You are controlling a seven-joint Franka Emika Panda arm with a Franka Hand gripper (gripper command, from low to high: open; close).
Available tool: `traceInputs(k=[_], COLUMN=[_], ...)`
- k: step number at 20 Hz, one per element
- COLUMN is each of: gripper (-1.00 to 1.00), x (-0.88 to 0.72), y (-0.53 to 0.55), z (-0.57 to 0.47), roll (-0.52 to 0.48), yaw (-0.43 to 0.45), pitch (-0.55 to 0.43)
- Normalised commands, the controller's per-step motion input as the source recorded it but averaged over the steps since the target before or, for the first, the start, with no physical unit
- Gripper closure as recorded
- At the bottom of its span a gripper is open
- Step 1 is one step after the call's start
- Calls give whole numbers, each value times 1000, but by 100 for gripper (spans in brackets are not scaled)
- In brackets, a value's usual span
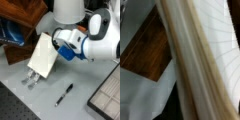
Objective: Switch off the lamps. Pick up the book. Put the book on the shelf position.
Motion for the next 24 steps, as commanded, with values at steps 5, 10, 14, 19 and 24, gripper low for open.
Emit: traceInputs(k=[5, 10, 14, 19, 24], gripper=[-100, -100, -100, 100, 100], x=[38, 53, 65, 113, 190], y=[18, 21, 67, 159, 180], z=[-172, -92, -109, -136, -173], roll=[-406, -416, -406, -383, -324], yaw=[108, 88, -13, -54, -57], pitch=[-19, 2, 27, 50, 46])
